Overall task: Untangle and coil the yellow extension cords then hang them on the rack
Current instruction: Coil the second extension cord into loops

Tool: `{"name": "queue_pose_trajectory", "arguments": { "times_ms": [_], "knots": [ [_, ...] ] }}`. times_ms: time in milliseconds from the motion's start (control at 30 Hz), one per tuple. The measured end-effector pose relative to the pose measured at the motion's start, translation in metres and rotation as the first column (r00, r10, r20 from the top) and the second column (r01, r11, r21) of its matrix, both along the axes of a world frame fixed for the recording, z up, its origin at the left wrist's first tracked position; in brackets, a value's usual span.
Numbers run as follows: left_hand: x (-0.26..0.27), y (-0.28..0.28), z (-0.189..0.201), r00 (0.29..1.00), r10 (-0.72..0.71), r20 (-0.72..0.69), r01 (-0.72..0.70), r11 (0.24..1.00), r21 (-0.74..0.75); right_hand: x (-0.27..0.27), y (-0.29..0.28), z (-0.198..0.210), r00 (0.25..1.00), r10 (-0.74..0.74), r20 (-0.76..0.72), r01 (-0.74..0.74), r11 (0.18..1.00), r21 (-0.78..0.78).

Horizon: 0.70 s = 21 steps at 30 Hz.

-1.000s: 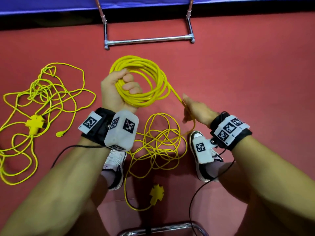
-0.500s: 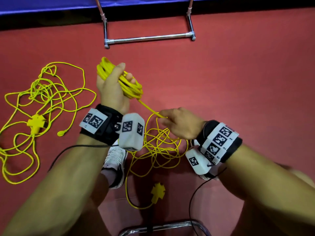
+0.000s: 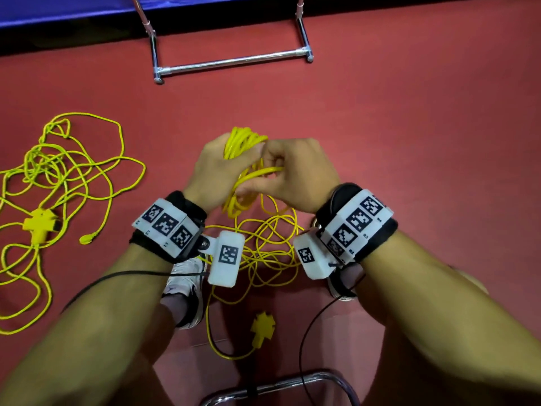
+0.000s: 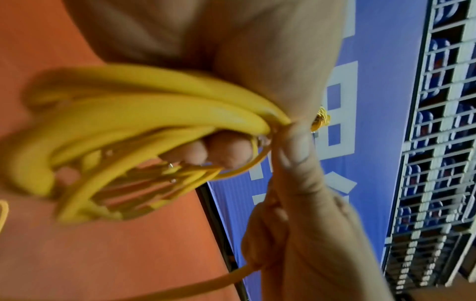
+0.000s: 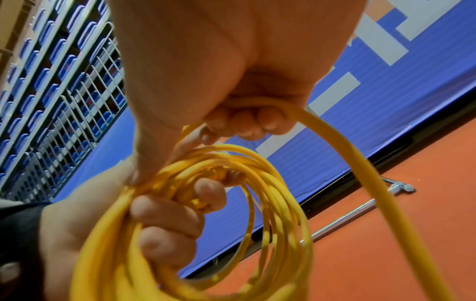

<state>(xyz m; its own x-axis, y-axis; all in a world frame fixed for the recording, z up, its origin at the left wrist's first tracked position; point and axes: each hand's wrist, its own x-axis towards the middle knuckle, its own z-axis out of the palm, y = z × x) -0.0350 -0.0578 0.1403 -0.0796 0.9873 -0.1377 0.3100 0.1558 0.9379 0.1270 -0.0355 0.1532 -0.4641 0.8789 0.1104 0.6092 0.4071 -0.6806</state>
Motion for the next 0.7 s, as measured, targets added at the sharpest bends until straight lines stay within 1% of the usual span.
{"name": "queue_pose_trajectory", "arguments": {
  "times_ms": [33, 67, 100, 167, 200, 233, 300, 333, 367, 400, 467, 533, 600, 633, 700],
  "knots": [
    [0.002, -0.001, 0.001, 0.993, -0.035, 0.115, 0.044, 0.996, -0.074, 0.001, 0.003, 0.001, 0.997, -0.052, 0.057, 0.053, 0.999, -0.007],
    [0.003, -0.001, 0.002, 0.970, -0.063, 0.236, 0.098, 0.986, -0.137, 0.002, 0.005, 0.001, 0.990, -0.091, 0.107, 0.093, 0.996, -0.016],
    [0.004, -0.002, 0.002, 0.941, -0.090, 0.325, 0.154, 0.972, -0.177, 0.003, 0.007, 0.001, 0.983, -0.111, 0.147, 0.116, 0.993, -0.028],
    [0.005, -0.003, 0.003, 0.896, -0.133, 0.424, 0.239, 0.949, -0.207, 0.004, 0.008, 0.000, 0.986, -0.080, 0.147, 0.086, 0.996, -0.036],
    [0.005, -0.003, 0.003, 0.877, -0.149, 0.457, 0.266, 0.943, -0.202, 0.005, 0.009, -0.001, 0.996, -0.035, 0.086, 0.039, 0.998, -0.052],
    [0.003, -0.003, 0.002, 0.862, -0.165, 0.480, 0.288, 0.938, -0.193, 0.006, 0.010, -0.001, 1.000, 0.009, -0.023, -0.011, 0.996, -0.091],
    [0.001, -0.004, 0.001, 0.855, -0.225, 0.467, 0.349, 0.916, -0.198, 0.010, 0.014, 0.001, 0.968, 0.037, -0.249, -0.092, 0.972, -0.215],
    [0.001, -0.006, 0.001, 0.855, -0.276, 0.439, 0.396, 0.894, -0.209, 0.013, 0.017, 0.003, 0.950, 0.040, -0.309, -0.123, 0.960, -0.254],
    [0.001, -0.008, 0.001, 0.851, -0.325, 0.414, 0.439, 0.871, -0.219, 0.015, 0.019, 0.005, 0.946, 0.045, -0.321, -0.136, 0.954, -0.266],
    [0.001, -0.011, 0.000, 0.852, -0.344, 0.394, 0.454, 0.861, -0.230, 0.016, 0.021, 0.006, 0.950, 0.049, -0.309, -0.135, 0.956, -0.262],
    [0.003, -0.015, -0.004, 0.861, -0.313, 0.400, 0.430, 0.868, -0.246, 0.016, 0.024, 0.005, 0.959, 0.023, -0.282, -0.092, 0.968, -0.235],
    [0.005, -0.016, -0.004, 0.864, -0.263, 0.430, 0.395, 0.884, -0.252, 0.016, 0.025, 0.001, 0.969, 0.002, -0.246, -0.039, 0.989, -0.143],
    [0.006, -0.015, -0.001, 0.865, -0.220, 0.451, 0.366, 0.891, -0.268, 0.016, 0.027, -0.008, 0.983, -0.022, -0.180, 0.022, 1.000, -0.004],
    [0.007, -0.015, 0.002, 0.862, -0.194, 0.469, 0.347, 0.899, -0.266, 0.017, 0.030, -0.013, 0.986, -0.057, -0.157, 0.065, 0.997, 0.045],
    [0.006, -0.014, 0.008, 0.838, -0.150, 0.525, 0.330, 0.905, -0.268, 0.021, 0.035, -0.020, 0.983, -0.145, -0.112, 0.156, 0.983, 0.095]
  ]
}}
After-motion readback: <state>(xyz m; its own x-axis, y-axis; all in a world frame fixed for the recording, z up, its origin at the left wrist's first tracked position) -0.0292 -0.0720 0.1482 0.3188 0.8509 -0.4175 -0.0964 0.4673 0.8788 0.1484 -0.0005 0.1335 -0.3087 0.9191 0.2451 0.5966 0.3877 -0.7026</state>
